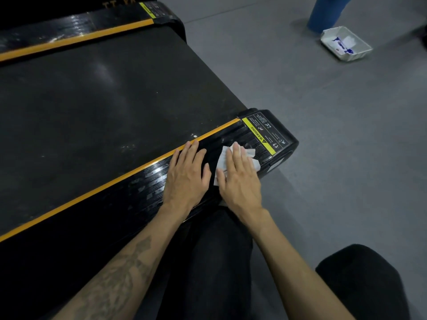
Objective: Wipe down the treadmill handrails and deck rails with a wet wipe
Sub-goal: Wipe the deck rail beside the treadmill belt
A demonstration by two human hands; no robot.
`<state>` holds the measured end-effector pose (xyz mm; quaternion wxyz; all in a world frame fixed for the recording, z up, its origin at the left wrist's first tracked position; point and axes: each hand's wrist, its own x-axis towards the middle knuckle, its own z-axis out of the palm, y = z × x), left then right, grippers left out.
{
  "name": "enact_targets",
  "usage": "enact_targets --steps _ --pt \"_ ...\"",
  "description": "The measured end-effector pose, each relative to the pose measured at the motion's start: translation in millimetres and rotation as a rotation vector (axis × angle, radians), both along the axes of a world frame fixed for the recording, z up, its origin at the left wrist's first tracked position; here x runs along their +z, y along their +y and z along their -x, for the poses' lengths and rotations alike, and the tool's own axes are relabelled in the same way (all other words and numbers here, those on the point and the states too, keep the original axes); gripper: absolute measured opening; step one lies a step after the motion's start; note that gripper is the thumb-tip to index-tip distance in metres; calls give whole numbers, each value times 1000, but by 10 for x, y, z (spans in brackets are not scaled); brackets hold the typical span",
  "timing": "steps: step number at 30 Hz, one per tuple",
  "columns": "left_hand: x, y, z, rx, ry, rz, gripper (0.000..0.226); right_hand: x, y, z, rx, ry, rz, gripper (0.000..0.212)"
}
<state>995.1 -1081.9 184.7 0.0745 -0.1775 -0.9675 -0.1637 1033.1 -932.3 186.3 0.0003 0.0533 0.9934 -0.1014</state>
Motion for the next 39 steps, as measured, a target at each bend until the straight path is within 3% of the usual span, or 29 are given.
enact_targets --steps 7,13,18,24,29,34,39 --pt "14 13 2 2 4 5 45 9 70 19 -101 17 -25 64" --pt "19 12 3 5 1 -2 46 23 143 182 47 -23 -33 65" --pt "28 14 4 4 0 -4 45 15 14 86 -81 1 -48 62" --pt "12 15 13 5 -4 1 46 94 39 248 64 -27 -9 58" --pt "16 16 16 7 4 0 45 86 -2 120 -35 -1 -13 57" --pt "6 21 22 5 -1 7 44 93 15 267 106 -25 23 57" --pt "21 27 21 9 -8 -2 45 88 42 227 -13 -18 -16 57"
